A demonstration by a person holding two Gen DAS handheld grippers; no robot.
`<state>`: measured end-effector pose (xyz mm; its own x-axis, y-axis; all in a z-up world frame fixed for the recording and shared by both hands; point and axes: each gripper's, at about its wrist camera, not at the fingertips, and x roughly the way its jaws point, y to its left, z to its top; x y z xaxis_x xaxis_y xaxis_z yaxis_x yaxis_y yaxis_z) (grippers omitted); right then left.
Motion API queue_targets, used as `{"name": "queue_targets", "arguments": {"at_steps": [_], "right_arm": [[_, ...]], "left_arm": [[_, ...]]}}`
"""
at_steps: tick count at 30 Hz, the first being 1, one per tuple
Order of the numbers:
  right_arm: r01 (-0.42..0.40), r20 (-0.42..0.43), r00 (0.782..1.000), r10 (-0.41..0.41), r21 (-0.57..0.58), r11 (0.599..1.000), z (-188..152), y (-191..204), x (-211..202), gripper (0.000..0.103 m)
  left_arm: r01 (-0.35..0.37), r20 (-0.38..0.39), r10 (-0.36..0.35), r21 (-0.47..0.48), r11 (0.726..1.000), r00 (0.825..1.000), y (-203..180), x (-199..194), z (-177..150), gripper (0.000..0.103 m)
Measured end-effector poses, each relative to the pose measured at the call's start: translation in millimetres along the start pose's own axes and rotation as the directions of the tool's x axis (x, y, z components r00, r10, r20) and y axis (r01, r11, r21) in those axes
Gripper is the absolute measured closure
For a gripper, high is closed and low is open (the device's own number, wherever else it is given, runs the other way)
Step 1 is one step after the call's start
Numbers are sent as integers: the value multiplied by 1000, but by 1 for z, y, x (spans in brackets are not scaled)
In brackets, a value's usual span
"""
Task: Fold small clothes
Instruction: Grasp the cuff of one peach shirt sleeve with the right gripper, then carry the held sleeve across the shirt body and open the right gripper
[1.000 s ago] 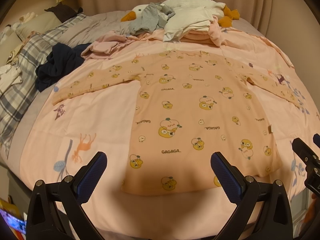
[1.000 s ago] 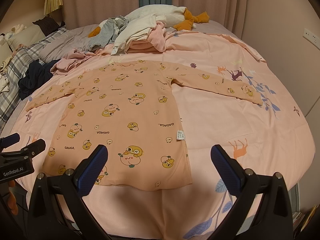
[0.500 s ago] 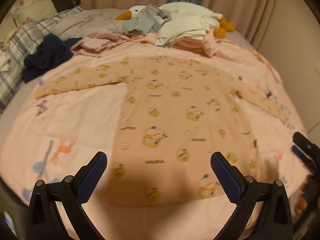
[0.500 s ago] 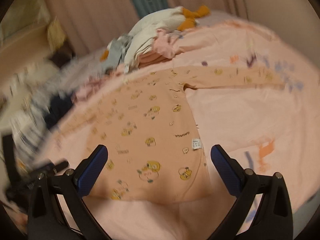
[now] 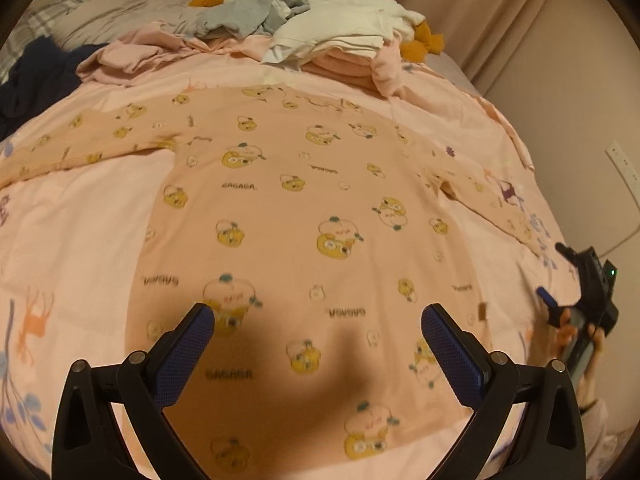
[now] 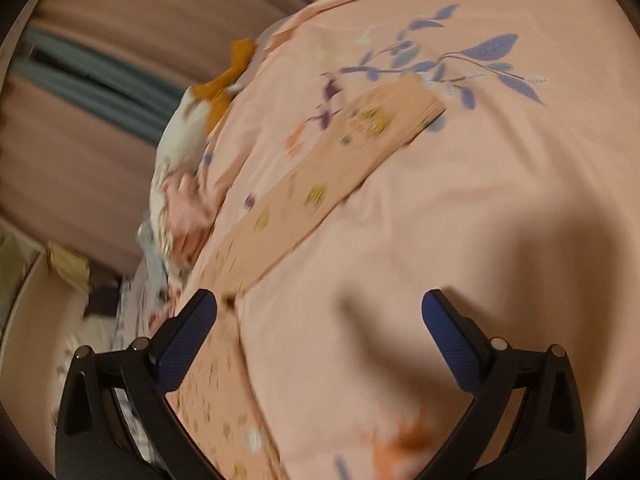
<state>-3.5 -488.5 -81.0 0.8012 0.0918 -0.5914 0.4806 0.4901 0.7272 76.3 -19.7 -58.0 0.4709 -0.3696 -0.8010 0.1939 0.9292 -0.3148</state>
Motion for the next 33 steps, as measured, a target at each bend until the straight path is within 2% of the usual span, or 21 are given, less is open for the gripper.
{"name": "queue_targets", "arguments": {"at_steps": [4,10,12,14,15,17,18,20,25,29,33], "right_arm": [[-13,25,1000,12,65,998,32,-13,27,6],[-38,132,991,18,151,988,79,-21,55,12],[-32,164,987,5,165,986,88,-23,58,20],[-6,178,984,-25,170,985,95,-25,63,48],[20,180,982,-52,176,984,98,-29,64,57],[54,182,979,-90,192,980,99,-37,67,93],[68,183,977,-108,210,975,100,-42,66,97],[40,193,977,-86,234,972,100,-49,63,96],[103,196,972,-128,129,986,100,-21,52,94],[110,214,971,-107,-3,994,103,28,40,94],[147,211,972,-105,-194,970,97,99,28,94]], "left_arm": [[-33,0,33,-3,999,999,2,13,15,0],[-63,4,63,-37,997,998,10,30,32,0],[-72,0,72,-47,996,997,13,35,37,0],[-77,-1,77,-56,995,997,16,37,40,0],[-79,0,79,-61,995,997,18,38,41,0],[-89,1,89,-71,994,996,23,38,43,0],[-94,1,95,-76,993,996,26,38,43,0],[-101,-4,101,-85,991,995,30,38,44,0],[-135,-4,136,-127,983,991,47,31,42,0],[-124,0,125,-164,979,992,64,23,41,0],[-135,15,139,-175,975,990,81,9,36,0]]}}
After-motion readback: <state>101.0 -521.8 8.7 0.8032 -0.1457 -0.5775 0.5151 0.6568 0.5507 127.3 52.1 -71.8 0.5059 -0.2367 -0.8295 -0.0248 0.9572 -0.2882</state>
